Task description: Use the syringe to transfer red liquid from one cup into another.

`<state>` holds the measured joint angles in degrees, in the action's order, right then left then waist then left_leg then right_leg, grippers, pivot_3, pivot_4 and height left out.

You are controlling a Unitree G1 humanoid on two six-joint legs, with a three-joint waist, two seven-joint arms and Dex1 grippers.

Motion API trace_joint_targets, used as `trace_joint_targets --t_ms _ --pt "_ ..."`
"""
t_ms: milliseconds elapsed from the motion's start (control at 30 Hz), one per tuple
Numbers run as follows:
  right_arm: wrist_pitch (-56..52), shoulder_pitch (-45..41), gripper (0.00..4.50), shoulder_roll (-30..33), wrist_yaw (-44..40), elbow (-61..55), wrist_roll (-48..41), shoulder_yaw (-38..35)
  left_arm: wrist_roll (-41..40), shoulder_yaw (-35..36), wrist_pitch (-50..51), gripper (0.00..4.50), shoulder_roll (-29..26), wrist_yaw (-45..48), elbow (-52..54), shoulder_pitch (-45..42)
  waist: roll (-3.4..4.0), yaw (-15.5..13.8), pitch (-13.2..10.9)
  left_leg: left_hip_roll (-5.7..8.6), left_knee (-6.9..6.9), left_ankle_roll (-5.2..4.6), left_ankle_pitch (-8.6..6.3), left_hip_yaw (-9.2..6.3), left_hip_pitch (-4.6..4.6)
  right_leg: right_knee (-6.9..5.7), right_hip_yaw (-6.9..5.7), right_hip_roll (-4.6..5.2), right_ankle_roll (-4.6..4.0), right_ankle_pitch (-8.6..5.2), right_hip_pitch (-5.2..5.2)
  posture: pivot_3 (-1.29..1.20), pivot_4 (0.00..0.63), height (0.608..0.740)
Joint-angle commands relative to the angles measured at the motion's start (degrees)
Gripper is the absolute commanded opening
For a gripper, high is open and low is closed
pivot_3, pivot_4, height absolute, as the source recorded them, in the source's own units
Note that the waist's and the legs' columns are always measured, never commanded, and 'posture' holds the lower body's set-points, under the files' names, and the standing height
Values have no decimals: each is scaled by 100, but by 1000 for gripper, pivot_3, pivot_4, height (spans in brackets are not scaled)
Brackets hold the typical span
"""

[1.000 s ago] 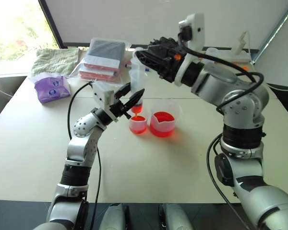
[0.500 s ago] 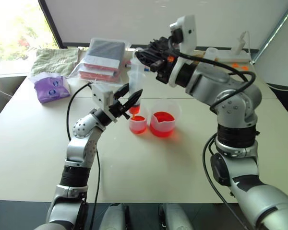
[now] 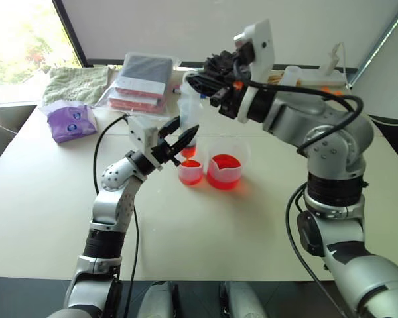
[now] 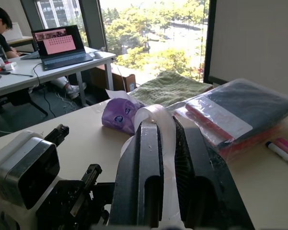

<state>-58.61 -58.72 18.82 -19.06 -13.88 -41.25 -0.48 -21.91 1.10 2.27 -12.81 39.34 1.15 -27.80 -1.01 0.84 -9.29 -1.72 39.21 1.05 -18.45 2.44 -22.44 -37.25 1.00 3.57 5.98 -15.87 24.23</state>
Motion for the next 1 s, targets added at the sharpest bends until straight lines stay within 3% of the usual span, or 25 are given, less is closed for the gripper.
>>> trace_joint_targets --t_ms 33,1000 --pt "-88 -51 63 -58 -287 -339 -190 147 -39 28 -113 1456 45 -48 129 -144 0 0 0 0 0 0 0 0 0 0 0 0 0 0 0 0 150 740" --pt "-657 214 63 243 -960 -591 -178 682 -247 35 290 1456 14 85 439 -39 0 -3 0 0 -1 0 0 -1 0 0 0 2 0 0 0 0 150 740"
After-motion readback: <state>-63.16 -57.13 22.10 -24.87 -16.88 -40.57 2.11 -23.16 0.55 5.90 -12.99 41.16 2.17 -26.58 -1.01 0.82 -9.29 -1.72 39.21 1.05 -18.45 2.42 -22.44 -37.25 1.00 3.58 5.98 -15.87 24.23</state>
